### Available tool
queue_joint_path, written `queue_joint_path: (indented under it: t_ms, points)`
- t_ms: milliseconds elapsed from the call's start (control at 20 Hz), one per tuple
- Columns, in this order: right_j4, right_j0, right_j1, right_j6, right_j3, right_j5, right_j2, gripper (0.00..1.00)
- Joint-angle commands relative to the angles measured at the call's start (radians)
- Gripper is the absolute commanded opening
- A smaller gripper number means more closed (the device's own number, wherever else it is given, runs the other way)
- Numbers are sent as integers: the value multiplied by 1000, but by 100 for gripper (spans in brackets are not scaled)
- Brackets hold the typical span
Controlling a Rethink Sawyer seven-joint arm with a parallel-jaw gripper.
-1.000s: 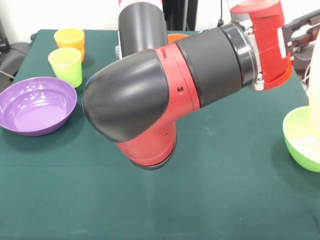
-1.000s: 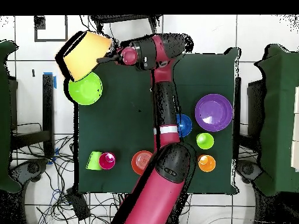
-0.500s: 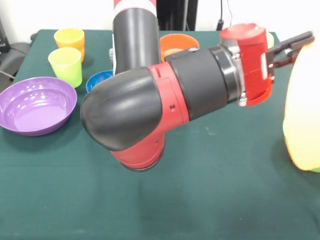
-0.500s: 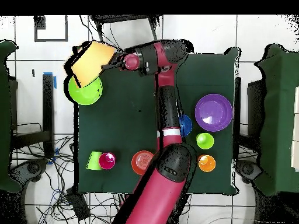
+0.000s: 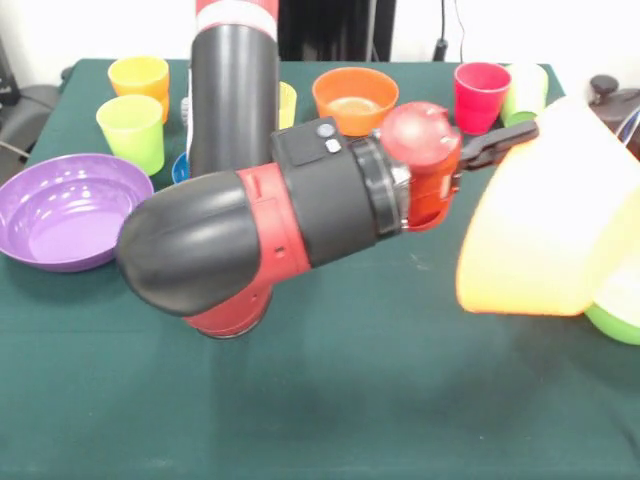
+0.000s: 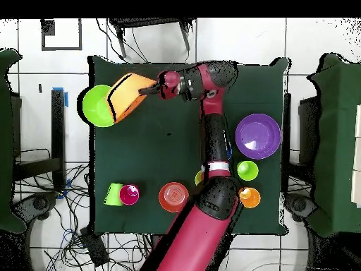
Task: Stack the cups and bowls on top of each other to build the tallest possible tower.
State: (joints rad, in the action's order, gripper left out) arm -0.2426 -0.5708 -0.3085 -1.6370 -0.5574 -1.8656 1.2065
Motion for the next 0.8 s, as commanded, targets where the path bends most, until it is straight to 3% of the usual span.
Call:
queue_joint_path:
  t_ms: [50, 450, 800]
  points:
    - [-82, -10, -9, -244, -5, -129, -95, 0]
    - [-85, 12, -43, -183, 43, -154, -39, 0]
    - [-103, 12, -79, -30, 53, -129, 13, 0]
